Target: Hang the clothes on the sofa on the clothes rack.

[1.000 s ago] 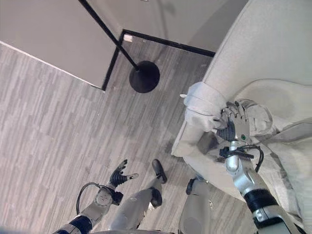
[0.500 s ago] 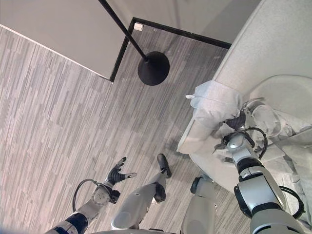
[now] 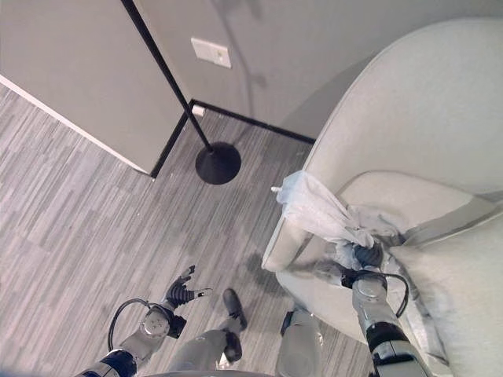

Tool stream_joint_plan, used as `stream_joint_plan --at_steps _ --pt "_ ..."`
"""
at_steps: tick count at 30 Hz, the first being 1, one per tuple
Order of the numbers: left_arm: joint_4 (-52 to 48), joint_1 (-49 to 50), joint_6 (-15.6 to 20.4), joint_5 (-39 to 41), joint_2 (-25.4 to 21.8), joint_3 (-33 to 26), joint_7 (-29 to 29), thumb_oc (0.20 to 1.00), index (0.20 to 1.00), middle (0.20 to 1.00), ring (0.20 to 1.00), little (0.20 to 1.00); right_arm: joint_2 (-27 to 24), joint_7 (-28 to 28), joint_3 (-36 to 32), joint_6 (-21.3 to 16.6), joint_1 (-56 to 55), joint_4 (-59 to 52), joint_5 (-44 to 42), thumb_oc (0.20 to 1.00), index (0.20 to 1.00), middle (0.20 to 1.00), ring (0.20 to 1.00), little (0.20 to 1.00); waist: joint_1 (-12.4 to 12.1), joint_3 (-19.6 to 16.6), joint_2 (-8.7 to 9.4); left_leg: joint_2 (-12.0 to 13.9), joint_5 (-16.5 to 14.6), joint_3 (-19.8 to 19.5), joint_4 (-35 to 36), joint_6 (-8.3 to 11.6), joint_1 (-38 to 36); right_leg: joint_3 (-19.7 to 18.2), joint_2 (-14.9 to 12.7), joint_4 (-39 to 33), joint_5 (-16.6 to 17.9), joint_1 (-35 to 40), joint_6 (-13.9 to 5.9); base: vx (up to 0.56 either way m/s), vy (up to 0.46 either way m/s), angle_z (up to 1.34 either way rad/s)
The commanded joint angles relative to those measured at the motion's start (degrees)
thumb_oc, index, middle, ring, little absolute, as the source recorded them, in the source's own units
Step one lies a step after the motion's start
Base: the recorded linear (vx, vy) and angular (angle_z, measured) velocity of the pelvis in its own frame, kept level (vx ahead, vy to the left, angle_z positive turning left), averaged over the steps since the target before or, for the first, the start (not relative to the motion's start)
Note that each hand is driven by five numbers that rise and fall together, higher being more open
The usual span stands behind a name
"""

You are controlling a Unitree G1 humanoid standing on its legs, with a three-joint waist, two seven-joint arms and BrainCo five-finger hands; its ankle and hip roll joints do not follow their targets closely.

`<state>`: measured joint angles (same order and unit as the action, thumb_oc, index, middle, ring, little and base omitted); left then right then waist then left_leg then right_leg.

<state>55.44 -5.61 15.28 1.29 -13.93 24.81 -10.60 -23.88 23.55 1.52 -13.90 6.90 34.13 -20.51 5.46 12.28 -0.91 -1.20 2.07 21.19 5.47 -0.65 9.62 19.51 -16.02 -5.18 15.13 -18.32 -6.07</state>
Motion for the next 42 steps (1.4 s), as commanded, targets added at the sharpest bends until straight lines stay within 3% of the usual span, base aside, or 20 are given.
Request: stream_joint_plan --at_steps 1,4,10,14,18,20,23,28,36,42 --pt "3.1 0.4 -1.0 -1.2 0.6 -1.3 0.7 1.000 1.000 1.000 1.000 1.000 -1.2 1.5 -5.8 -6.0 2.8 -7.3 -4.8 0.200 0.200 0.200 0.200 0.200 -0.4 -1.2 -1.06 5.1 -3.2 2.2 -1.9 6.30 -5.6 -4.7 -2.0 0.8 -2.8 2.4 -5.92 -0.01 0.091 0.00" --pt "3.8 0.9 -1.6 0.3 1.4 -2.9 1.5 1.000 1.000 1.000 1.000 1.000 -2.2 1.7 -8.3 -6.7 1.4 -13.6 -3.3 0.200 0.200 0.200 0.200 0.200 0.2 -2.8 -0.02 3.8 -2.7 2.7 -1.7 5.09 -7.1 -3.7 -2.6 1.0 -1.9 3.9 -5.61 -0.04 0.093 0.00" --pt "1.6 1.2 -3.0 6.5 2.2 -5.1 4.7 1.000 1.000 1.000 1.000 1.000 -5.8 0.6 -12.3 -8.1 2.1 -28.8 -3.3 0.200 0.200 0.200 0.200 0.200 0.6 -6.5 1.97 2.5 -4.0 2.0 -0.6 3.54 -12.1 -2.9 -3.4 2.2 -1.1 8.5 -6.78 -0.01 0.111 -0.02" --pt "-4.0 1.5 -3.6 13.4 1.8 -6.0 6.6 1.000 1.000 1.000 1.000 1.000 -12.3 0.9 -11.3 -7.5 10.1 -34.0 -3.4 0.200 0.200 0.200 0.200 0.200 -0.2 -8.5 4.11 1.9 -5.1 1.5 -0.5 2.68 -14.7 -1.9 -4.1 4.1 0.2 11.0 -7.67 0.01 0.089 0.00" --pt "-6.8 1.7 -4.5 15.4 1.1 -6.1 7.1 1.000 1.000 1.000 1.000 1.000 -15.9 1.5 -8.8 -6.4 16.2 -35.1 -3.7 0.200 0.200 0.200 0.200 0.200 -0.8 -9.1 5.65 1.8 -5.6 1.3 -0.5 2.32 -16.1 -1.3 -4.6 5.4 0.7 12.5 -7.98 0.01 0.058 0.02" --pt "-10.3 2.0 -4.8 16.0 0.4 -5.4 7.8 1.000 1.000 1.000 1.000 1.000 -19.3 2.0 -5.8 -4.3 22.7 -34.9 -2.2 0.200 0.200 0.200 0.200 0.200 -1.2 -9.6 7.20 1.8 -6.1 1.4 -0.5 2.03 -17.2 -0.9 -4.8 6.4 1.2 13.4 -8.24 0.00 0.063 0.01" --pt "-11.8 2.0 -4.9 16.1 0.3 -5.2 8.0 1.000 1.000 1.000 1.000 1.000 -20.6 2.2 -4.7 -3.9 25.3 -34.5 -2.2 0.200 0.200 0.200 0.200 0.200 -1.2 -9.7 7.71 1.7 -6.2 1.6 -0.5 1.99 -17.5 -0.8 -4.8 6.6 1.5 13.6 -8.37 0.00 0.029 0.06" --pt "-18.7 0.8 -3.1 17.9 -1.6 -3.6 8.9 1.000 1.000 1.000 1.000 1.000 -28.8 2.9 1.7 -3.1 42.2 -26.9 -4.5 0.200 0.200 0.200 0.200 0.200 -1.7 -11.0 11.27 2.0 -6.9 1.9 -0.5 1.93 -18.6 -0.1 -5.0 7.0 2.7 14.7 -8.76 0.00 0.011 0.01" --pt "-20.8 -6.8 -0.2 15.5 -1.3 -1.3 4.0 1.000 1.000 1.000 1.000 1.000 -29.2 2.6 11.9 -3.4 59.2 -17.0 -8.7 0.200 0.200 0.200 0.200 0.200 -1.3 -11.7 14.57 2.2 -7.3 2.5 -0.5 1.99 -19.4 -0.2 -4.5 7.4 3.6 15.0 -8.78 0.00 -0.002 -0.02" --pt "-20.9 -16.2 2.7 8.7 0.1 7.0 0.7 1.000 1.000 1.000 1.000 1.000 -25.3 2.3 19.7 -5.8 72.1 -11.6 -12.8 0.200 0.200 0.200 0.200 0.200 -0.1 -13.0 16.73 2.4 -7.6 3.0 -0.5 2.22 -19.7 -0.5 -4.1 6.6 4.9 15.5 -8.93 0.00 -0.005 -0.01"
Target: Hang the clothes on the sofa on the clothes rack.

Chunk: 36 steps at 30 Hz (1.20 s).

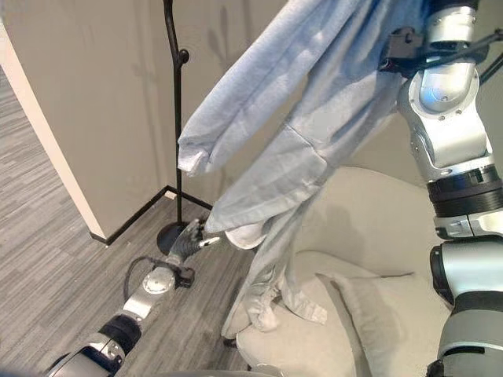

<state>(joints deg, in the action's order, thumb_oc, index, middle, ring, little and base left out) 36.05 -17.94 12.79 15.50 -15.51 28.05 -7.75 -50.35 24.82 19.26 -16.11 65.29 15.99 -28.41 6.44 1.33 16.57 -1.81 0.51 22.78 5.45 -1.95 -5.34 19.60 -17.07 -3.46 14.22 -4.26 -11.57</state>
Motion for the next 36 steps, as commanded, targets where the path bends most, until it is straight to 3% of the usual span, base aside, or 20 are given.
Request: stream_joint_plan --at_steps 1,7,9,12,13,14,15,19,23,24,25,26,29,32,33,34,36 --pt "-1.4 -4.0 5.3 -5.5 1.8 3.7 -2.2 1.000 1.000 1.000 1.000 1.000 1.1 1.0 2.2 -3.7 14.1 6.8 -5.0 0.200 0.200 0.200 0.200 0.200 -1.1 -1.9 -0.85 3.0 -6.0 1.4 -0.5 3.52 -4.8 -0.6 -3.0 4.9 5.8 1.4 -3.43 0.00 -0.027 -0.04" --pt "0.9 -12.5 4.9 -1.3 7.5 10.6 -1.0 1.000 1.000 1.000 1.000 1.000 7.2 0.8 6.0 -4.5 18.2 7.6 -7.8 0.200 0.200 0.200 0.200 0.200 1.9 -3.3 -0.09 3.2 -6.0 1.6 -0.5 3.56 -4.9 -1.2 -2.7 4.8 6.8 1.3 -3.43 0.00 -0.005 -0.02" --pt "3.7 -17.0 4.6 -3.1 11.2 16.1 0.2 1.000 1.000 1.000 1.000 1.000 10.5 0.6 6.7 -5.1 19.8 9.6 -10.4 0.200 0.200 0.200 0.200 0.200 3.9 -3.9 0.12 3.3 -6.1 2.0 -0.5 3.62 -5.1 -1.8 -2.5 4.8 7.2 1.1 -3.43 -0.02 0.002 -0.10" --pt "9.3 -19.8 3.9 -7.1 14.2 18.6 -1.0 1.000 1.000 1.000 1.000 1.000 12.4 0.5 7.2 -5.9 20.7 11.3 -13.5 0.200 0.200 0.200 0.200 0.200 5.8 -4.2 0.59 3.5 -6.0 2.3 -0.5 3.77 -5.2 -2.8 -2.4 5.2 7.5 0.8 -3.43 -0.01 -0.011 -0.13" --pt "9.5 -19.9 4.0 -7.2 14.4 18.6 -1.1 0.912 0.912 0.912 0.912 0.912 12.3 0.4 7.3 -6.0 20.8 11.4 -13.5 0.200 0.200 0.200 0.200 0.200 5.8 -4.2 0.53 3.4 -6.0 2.3 -0.5 3.76 -5.1 -2.8 -2.4 5.2 7.5 0.7 -3.43 -0.02 -0.011 -0.05" --pt "13.5 -21.1 3.2 -6.9 16.4 18.1 -2.3 0.316 0.316 0.316 0.316 0.316 12.6 0.3 8.5 -5.7 21.9 11.8 -14.3 0.200 0.200 0.200 0.200 0.200 7.1 -4.4 0.71 3.5 -5.8 2.5 -0.5 3.91 -5.1 -3.5 -2.3 5.8 7.9 0.2 -3.42 0.00 0.000 0.00" --pt "15.8 -21.8 2.7 -5.8 17.5 17.0 -3.2 0.200 0.200 0.200 0.200 0.200 12.7 0.6 9.1 -5.7 22.5 11.9 -14.5 0.200 0.200 0.200 0.200 0.200 7.8 -4.4 0.70 3.6 -5.7 2.5 -0.5 3.93 -5.1 -4.1 -2.2 6.4 7.9 -0.2 -3.35 -0.03 0.004 -0.01" --pt "18.8 -22.9 2.5 -1.4 17.8 12.9 -5.4 0.200 0.200 0.200 0.200 0.200 14.2 0.5 10.5 -5.9 22.7 10.2 -15.1 0.200 0.200 0.200 0.200 0.200 10.0 -4.1 -0.54 3.6 -5.6 4.0 -0.5 3.75 -6.0 -5.3 -1.9 7.7 7.6 -1.5 -3.18 -0.03 0.037 -0.17" --pt "17.9 -22.7 2.9 0.3 16.0 10.3 -7.6 0.200 0.200 0.200 0.200 0.200 14.0 0.9 10.7 -6.0 21.6 8.2 -14.5 0.200 0.200 0.200 0.200 0.200 10.2 -3.8 -0.99 3.7 -5.7 5.2 -0.5 3.92 -6.7 -4.4 -1.9 7.5 8.1 -1.5 -3.22 -0.01 0.012 -0.32" --pt "17.4 -22.2 3.4 1.4 15.3 9.5 -8.7 0.200 0.200 0.200 0.200 0.200 13.1 1.1 10.5 -6.2 21.1 7.4 -14.4 0.200 0.200 0.200 0.200 0.200 10.1 -3.5 -1.02 3.9 -5.3 5.5 -0.5 4.03 -6.6 -3.9 -1.9 7.9 9.3 -1.8 -3.43 -0.08 0.060 -0.06" --pt "10.7 -19.4 4.9 5.1 12.0 5.8 -10.6 0.200 0.200 0.200 0.200 0.200 6.2 1.2 10.1 -6.8 18.7 2.6 -13.4 0.200 0.200 0.200 0.200 0.200 9.6 -2.1 -2.66 5.3 -4.9 5.6 -0.5 3.78 -5.8 -2.3 -0.7 12.6 5.5 -2.2 -3.35 -0.13 0.036 0.01" --pt "10.4 -19.3 4.7 5.1 12.0 5.9 -10.7 0.200 0.200 0.200 0.200 0.200 6.0 1.3 10.0 -6.7 18.5 2.3 -13.3 0.200 0.200 0.200 0.200 0.200 9.5 -2.1 -2.19 5.0 -3.9 6.5 -0.5 3.58 -5.5 -1.6 -1.2 12.7 5.9 -2.6 -2.81 -0.11 0.112 -0.08" --pt "-1.7 -15.9 6.3 5.1 6.8 1.0 -13.6 0.200 0.200 0.200 0.200 0.200 1.5 1.3 8.6 -7.5 15.2 -3.2 -11.1 0.200 0.200 0.200 0.200 0.200 6.7 -0.7 -4.17 6.4 -2.7 8.4 -0.5 2.96 -4.4 0.9 0.9 20.4 -1.4 -2.0 -2.09 -0.13 0.091 -0.38" --pt "-17.1 -9.2 7.5 -1.7 -2.6 -8.8 -17.9 0.200 0.200 0.200 0.200 0.200 -1.2 0.0 6.9 -8.6 13.3 -5.1 -8.1 0.200 0.200 0.200 0.200 0.200 1.1 -1.2 -3.99 7.4 -0.1 12.6 -0.5 2.42 -1.8 4.4 3.9 27.6 -9.5 1.3 -0.65 -0.21 0.009 -0.74" --pt "-17.8 -8.6 7.2 -2.0 -2.8 -9.0 -18.0 0.200 0.200 0.200 0.200 0.200 -1.0 0.0 6.8 -8.6 13.3 -5.1 -8.1 0.200 0.200 0.200 0.200 0.200 1.0 -1.3 -3.88 7.4 -0.1 12.8 -0.5 2.53 -2.0 4.2 3.9 27.7 -9.7 1.3 -0.55 -0.21 -0.057 -0.73" --pt "-22.5 -6.3 7.9 -4.8 -5.8 -13.9 -19.7 0.200 0.200 0.200 0.200 0.200 -1.0 -0.3 6.1 -8.8 12.6 -5.4 -6.8 0.200 0.200 0.200 0.200 0.200 -1.5 -1.8 -3.49 7.5 1.0 14.3 -0.5 2.39 -0.5 4.7 5.1 27.6 -11.4 4.0 -0.32 -0.23 -0.063 -0.66" --pt "-27.2 -3.0 8.1 -8.4 -8.8 -18.9 -21.6 0.200 0.200 0.200 0.200 0.200 -0.6 -0.9 4.8 -8.8 10.9 -6.8 -5.7 0.200 0.200 0.200 0.200 0.200 -3.9 -1.7 -3.14 7.8 1.9 15.7 -0.6 2.33 1.0 3.7 6.0 28.2 -11.2 5.5 -0.49 -0.29 -0.072 -0.42"
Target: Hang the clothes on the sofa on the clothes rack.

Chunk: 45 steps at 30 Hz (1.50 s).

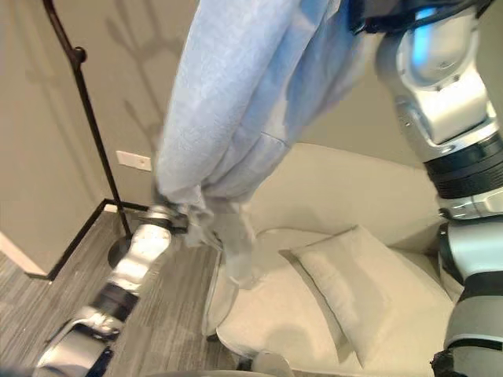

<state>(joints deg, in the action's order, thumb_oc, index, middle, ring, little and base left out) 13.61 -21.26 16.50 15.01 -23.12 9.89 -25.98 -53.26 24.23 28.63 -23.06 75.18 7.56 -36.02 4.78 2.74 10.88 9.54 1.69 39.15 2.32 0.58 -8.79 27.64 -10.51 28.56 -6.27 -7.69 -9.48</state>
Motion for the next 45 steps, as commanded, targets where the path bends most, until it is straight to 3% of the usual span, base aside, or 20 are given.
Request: stream_joint_plan --at_steps 1,5,6,13,15,18,20,22,25,27,30,31,32,34,37,38,39,42,44,45 --pt "-7.4 2.3 4.4 -9.7 -2.7 -3.2 -4.0 0.200 0.200 0.200 0.200 0.200 2.1 -0.9 -5.4 -1.9 -0.8 0.0 2.9 0.200 0.200 0.200 0.200 0.200 -3.4 -3.0 2.55 -3.4 1.2 0.0 2.5 -0.23 5.3 -5.2 -0.2 -3.8 9.6 9.3 -2.75 -0.25 -0.078 -0.84" --pt "-13.9 8.7 4.0 -15.5 -5.5 -9.8 -4.6 0.200 0.200 0.200 0.200 0.200 0.9 -2.3 -11.2 -2.0 -9.0 -6.2 5.7 0.200 0.200 0.200 0.200 0.200 -7.2 -3.1 3.38 -1.4 5.3 1.0 2.2 1.93 8.7 -8.2 4.8 -15.2 2.6 14.4 0.43 -0.25 -0.169 -0.66" --pt "-16.4 12.1 4.1 -18.2 -6.2 -13.4 -5.0 0.200 0.200 0.200 0.200 0.200 1.6 -3.6 -14.3 -2.7 -14.5 -10.4 7.2 0.200 0.200 0.200 0.200 0.200 -9.3 -2.0 2.75 1.3 7.7 1.9 2.1 3.45 10.4 -7.7 7.0 -20.1 -1.2 15.2 2.14 -0.30 -0.208 -0.55" --pt "-21.6 23.9 4.5 -18.7 -5.6 -17.2 1.7 0.200 0.200 0.200 0.200 0.200 8.8 -6.7 -27.7 -1.8 -39.7 -25.7 14.3 0.200 0.200 0.200 0.200 0.200 -12.6 -0.3 0.17 6.4 15.9 -0.7 1.7 8.19 14.9 -7.0 9.9 -29.5 0.2 17.0 3.94 -0.21 -0.101 -0.19" --pt "-21.7 23.4 4.5 -18.1 -4.8 -16.1 2.2 0.200 0.200 0.200 0.200 0.200 9.4 -6.4 -28.0 -0.7 -42.2 -26.1 14.8 0.200 0.200 0.200 0.200 0.200 -12.7 0.3 -0.20 7.9 16.9 -1.0 0.4 9.37 15.5 -5.9 9.0 -30.9 1.7 16.8 4.21 -0.24 0.029 0.10" --pt "-23.2 22.5 5.0 -16.9 -4.2 -14.4 3.2 0.200 0.200 0.200 0.200 0.200 7.7 -6.9 -27.4 0.1 -42.7 -26.7 14.6 0.200 0.200 0.200 0.200 0.200 -11.8 0.7 -0.19 8.9 12.9 0.4 -2.2 8.15 14.4 -4.2 6.9 -31.3 3.5 15.9 3.47 -0.16 0.098 0.28" --pt "-23.6 20.9 5.3 -14.5 -2.1 -10.3 4.4 0.200 0.200 0.200 0.200 0.200 6.1 -7.2 -27.0 0.8 -44.2 -26.8 14.4 0.200 0.200 0.200 0.200 0.200 -9.0 -0.3 -0.60 10.2 7.5 -1.2 -5.0 7.93 10.5 -2.2 2.9 -31.1 5.6 14.5 2.54 -0.06 0.285 0.49" --pt "-22.9 20.0 5.4 -13.6 -0.9 -8.2 4.9 0.200 0.200 0.200 0.200 0.200 5.7 -7.5 -26.7 1.2 -44.7 -26.8 14.4 0.200 0.200 0.200 0.200 0.200 -7.6 -1.1 -1.31 11.0 6.6 -2.6 -5.5 8.53 9.0 -1.4 1.8 -30.9 5.8 14.2 2.04 0.02 0.288 0.74" --pt "-21.9 14.7 5.8 -8.5 3.0 -0.6 7.7 0.200 0.200 0.200 0.200 0.200 3.4 -6.7 -29.2 1.9 -48.4 -26.9 16.8 0.200 0.200 0.200 0.200 0.200 -2.7 -0.9 -2.92 21.3 13.8 -6.9 -5.6 11.11 6.1 0.8 -3.2 -28.4 4.6 13.4 0.45 0.10 0.412 0.58" --pt "-20.9 12.6 5.6 -6.8 3.8 2.1 8.2 0.200 0.200 0.200 0.200 0.200 2.8 -5.3 -31.6 2.0 -50.6 -27.7 18.7 0.200 0.200 0.200 0.200 0.200 -1.3 -0.1 -3.28 24.8 16.7 -7.2 -4.5 12.37 7.1 1.1 -4.8 -27.3 3.3 13.8 0.01 0.15 0.322 0.66" --pt "-20.1 10.4 5.5 -6.0 4.1 4.1 8.1 0.200 0.200 0.200 0.200 0.200 3.1 -4.3 -33.6 2.2 -52.6 -29.2 20.6 0.200 0.200 0.200 0.200 0.200 -1.3 0.7 -3.85 26.6 16.1 -9.5 -6.4 13.37 9.9 0.2 -6.5 -26.0 2.0 14.7 -0.25 0.26 0.272 0.32" --pt "-20.5 9.8 5.4 -5.8 4.2 4.8 8.5 0.200 0.200 0.200 0.200 0.200 3.4 -4.3 -34.3 2.2 -53.3 -30.0 21.1 0.200 0.200 0.200 0.200 0.200 -1.1 0.7 -4.55 25.8 13.6 -10.7 -7.1 13.14 10.8 -0.4 -7.1 -25.9 1.5 15.8 -0.58 0.58 0.522 0.30" --pt "-20.6 7.3 5.7 -6.5 3.2 6.3 8.0 0.200 0.200 0.200 0.200 0.200 4.4 -3.1 -36.6 2.0 -55.3 -31.1 23.9 0.200 0.200 0.200 0.200 0.200 -0.7 1.1 -5.40 23.5 6.3 -12.5 -11.3 12.58 16.0 -1.1 -9.6 -25.6 3.1 18.6 -1.16 0.58 0.537 0.30" --pt "-20.5 6.1 6.2 -7.4 2.2 6.8 7.2 0.200 0.200 0.200 0.200 0.200 5.3 -2.3 -38.0 2.6 -56.3 -31.7 26.1 0.200 0.200 0.200 0.200 0.200 -0.5 1.2 -4.82 22.4 3.7 -13.3 -15.3 11.74 19.8 -1.2 -11.3 -24.9 4.9 18.7 -1.57 0.32 0.370 0.29" --pt "-22.2 3.2 6.9 -13.4 -2.4 5.0 3.8 0.200 0.200 0.200 0.200 0.200 9.6 -0.4 -40.7 3.9 -58.6 -31.8 32.7 0.200 0.200 0.200 0.200 0.200 0.5 0.7 -3.95 16.1 -0.2 -10.8 -15.1 8.27 20.6 -4.3 -16.3 -18.0 15.9 14.3 -3.10 0.27 0.479 0.37" --pt "-23.2 1.7 6.7 -18.7 -6.7 2.3 -0.8 0.200 0.200 0.200 0.200 0.200 11.8 1.0 -39.8 4.5 -57.2 -31.0 34.8 0.200 0.200 0.200 0.200 0.200 0.6 0.3 -4.22 12.3 -1.2 -7.5 -11.6 5.62 18.1 -3.6 -19.3 -12.8 23.1 10.5 -4.53 0.24 0.637 0.52" --pt "-23.0 0.7 6.2 -21.0 -8.8 0.8 -3.2 0.200 0.200 0.200 0.200 0.200 12.5 1.8 -38.2 4.7 -55.2 -30.1 35.8 0.200 0.200 0.200 0.200 0.200 0.4 0.1 -4.39 10.4 -1.4 -5.8 -9.7 4.45 17.2 -2.7 -20.3 -10.8 25.0 9.2 -4.85 0.16 0.498 0.16" --pt "-22.4 -1.2 5.6 -26.1 -11.6 -2.5 -6.6 0.200 0.200 0.200 0.200 0.200 13.4 1.9 -36.1 4.9 -53.0 -28.7 36.4 0.200 0.200 0.200 0.200 0.200 1.9 0.6 -4.36 5.5 -1.9 -4.3 -5.0 2.28 14.1 -5.5 -19.2 -6.1 25.7 4.7 -4.91 0.15 0.481 -0.20" --pt "-20.7 -4.0 4.7 -32.3 -13.7 -3.8 -8.3 0.200 0.200 0.200 0.200 0.200 12.1 1.7 -36.1 5.1 -52.5 -27.6 38.1 0.200 0.200 0.200 0.200 0.200 3.1 1.4 -5.63 -0.1 -3.2 -2.4 -1.3 0.15 9.6 -5.9 -13.5 -2.5 20.2 -0.6 -4.20 0.25 0.739 -0.26" --pt "-18.6 -7.5 4.0 -36.3 -15.3 -3.0 -9.8 0.200 0.200 0.200 0.200 0.200 10.9 3.3 -35.6 5.6 -50.1 -25.3 39.6 0.200 0.200 0.200 0.200 0.200 3.4 1.9 -7.07 -3.1 -3.7 -2.3 1.3 -0.60 7.0 -4.4 -9.4 -1.9 14.6 -3.4 -2.97 0.14 0.417 -0.37"
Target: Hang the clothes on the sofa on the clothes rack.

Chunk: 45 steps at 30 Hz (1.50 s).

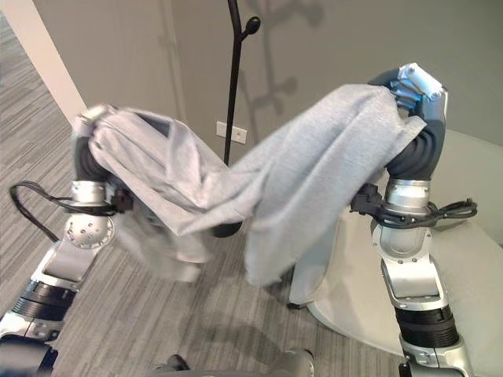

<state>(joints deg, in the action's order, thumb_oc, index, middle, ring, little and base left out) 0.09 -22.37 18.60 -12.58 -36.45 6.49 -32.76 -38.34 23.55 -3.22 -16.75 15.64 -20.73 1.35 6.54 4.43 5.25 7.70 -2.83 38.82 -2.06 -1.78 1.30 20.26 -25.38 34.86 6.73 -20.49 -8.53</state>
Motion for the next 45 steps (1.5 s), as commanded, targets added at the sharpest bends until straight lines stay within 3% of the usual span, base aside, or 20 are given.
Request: stream_joint_plan --at_steps 1,2,5,7,11,12,17,18,21,26,34,39,45 --pt "-4.6 -7.0 2.0 -9.1 -1.9 0.6 -3.3 0.200 0.200 0.200 0.200 0.200 -4.1 4.3 -3.6 -0.7 10.0 3.3 2.4 0.200 0.200 0.200 0.200 0.200 1.6 0.4 -1.55 -1.2 1.0 -1.9 6.2 1.79 -3.3 3.1 5.6 -8.0 1.1 9.4 -3.69 0.14 0.432 -0.37" --pt "-1.6 -10.3 1.2 -11.7 -3.1 2.1 -4.3 0.200 0.200 0.200 0.200 0.200 -5.2 6.0 -3.3 0.2 12.0 5.6 3.6 0.200 0.200 0.200 0.200 0.200 2.5 0.7 -2.59 -3.1 0.4 -2.7 7.0 1.77 -5.1 3.1 9.5 -9.8 -2.6 7.2 -2.71 0.06 0.142 -0.18" --pt "1.1 -15.1 0.8 -14.8 -3.1 4.5 -5.4 0.200 0.200 0.200 0.200 0.200 -6.9 8.5 -3.4 0.8 15.0 8.2 4.9 0.200 0.200 0.200 0.200 0.200 3.6 1.0 -3.47 -3.9 -0.7 -3.3 7.1 2.24 -6.1 2.5 12.1 -14.6 -3.7 5.9 -2.15 0.12 0.151 0.26" --pt "3.3 -18.3 0.9 -15.8 -2.1 6.8 -5.8 0.200 0.200 0.200 0.200 0.200 -8.6 11.8 -3.1 2.9 17.3 10.4 8.7 0.200 0.200 0.200 0.200 0.200 4.7 0.5 -4.21 -4.4 -1.5 -3.8 7.1 2.67 -6.9 1.2 13.0 -20.3 -2.5 5.0 -2.36 0.19 0.048 0.19" --pt "5.5 -21.5 0.5 -18.4 -0.7 10.4 -5.5 0.200 0.200 0.200 0.200 0.200 -9.9 14.4 -3.4 5.6 19.4 11.8 12.4 0.200 0.200 0.200 0.200 0.200 6.7 -0.2 -5.39 -4.6 -3.0 -3.9 7.1 3.09 -8.9 -1.2 11.3 -26.4 1.8 4.0 -4.58 0.26 -0.025 0.52" --pt "7.3 -23.8 -0.2 -19.5 -0.3 12.3 -5.6 0.200 0.200 0.200 0.200 0.200 -11.3 15.2 -3.0 7.4 20.2 13.3 14.4 0.200 0.200 0.200 0.200 0.200 7.5 -0.5 -5.73 -4.9 -3.9 -4.0 7.1 3.10 -10.5 -2.3 9.7 -28.4 3.8 4.0 -5.75 0.27 -0.066 0.42" --pt "9.7 -26.7 -1.4 -21.1 -0.3 14.5 -7.0 0.200 0.200 0.200 0.200 0.200 -13.2 15.2 -1.6 8.4 20.7 15.5 14.7 0.200 0.200 0.200 0.200 0.200 8.3 -0.6 -5.80 -5.3 -4.8 -4.0 7.1 3.42 -12.4 -4.0 8.3 -29.8 5.4 4.1 -6.19 0.24 -0.102 -0.05" --pt "14.4 -32.7 -5.0 -25.7 -1.3 17.8 -9.9 0.200 0.200 0.200 0.200 0.200 -18.9 12.9 -0.5 8.4 20.4 18.7 14.6 0.200 0.200 0.200 0.200 0.200 10.0 -1.3 -5.75 -6.2 -6.6 -4.5 7.1 4.00 -16.3 -9.1 6.2 -31.9 5.9 5.9 -6.37 0.52 -0.247 -0.24" --pt "15.5 -34.1 -6.5 -26.5 -1.7 18.0 -11.0 0.200 0.200 0.200 0.200 0.200 -21.0 12.8 0.1 7.4 20.3 21.2 14.1 0.200 0.200 0.200 0.200 0.200 9.2 -2.1 -4.93 -6.7 -6.8 -4.8 7.1 4.92 -18.3 -8.5 6.7 -31.6 6.3 7.2 -6.48 0.35 -0.253 0.42" --pt "13.9 -35.3 -10.1 -29.6 -7.9 13.7 -14.7 0.200 0.200 0.200 0.200 0.200 -28.2 12.0 -2.0 4.4 19.6 23.6 14.7 0.200 0.200 0.200 0.200 0.200 7.3 -5.3 -4.77 -2.3 -3.5 -5.9 3.7 8.81 -18.2 -3.6 10.6 -35.0 3.9 12.6 -5.84 0.20 -0.258 0.20" --pt "16.7 -30.2 -12.5 -29.2 -14.8 7.7 -15.0 0.200 0.200 0.200 0.200 0.200 -32.4 13.4 -4.7 4.1 19.9 27.0 15.6 0.200 0.200 0.200 0.200 0.200 4.4 -7.4 -5.80 0.4 0.1 -6.6 1.6 11.41 -17.7 -0.2 13.5 -36.5 1.9 15.8 -3.92 0.12 -0.144 0.15" --pt "31.3 -37.6 -12.1 -20.3 -11.9 17.2 -9.8 0.200 0.200 0.200 0.200 0.200 -37.4 12.4 8.3 5.4 32.2 47.2 8.6 0.200 0.200 0.200 0.200 0.200 3.0 -7.1 -4.96 1.4 1.7 -7.9 -0.3 12.21 -17.2 0.3 14.9 -36.1 0.2 16.8 -2.52 0.07 -0.126 0.19" --pt "40.5 -43.2 -9.6 -13.8 -8.1 24.3 -6.1 0.200 0.200 0.200 0.200 0.200 -36.7 9.5 28.0 6.4 51.4 63.3 4.7 0.200 0.200 0.200 0.200 0.200 3.6 -6.0 -5.25 2.7 2.9 -8.5 -2.3 12.78 -17.4 -0.4 16.7 -33.4 -2.8 16.1 -0.56 0.09 -0.142 0.05"
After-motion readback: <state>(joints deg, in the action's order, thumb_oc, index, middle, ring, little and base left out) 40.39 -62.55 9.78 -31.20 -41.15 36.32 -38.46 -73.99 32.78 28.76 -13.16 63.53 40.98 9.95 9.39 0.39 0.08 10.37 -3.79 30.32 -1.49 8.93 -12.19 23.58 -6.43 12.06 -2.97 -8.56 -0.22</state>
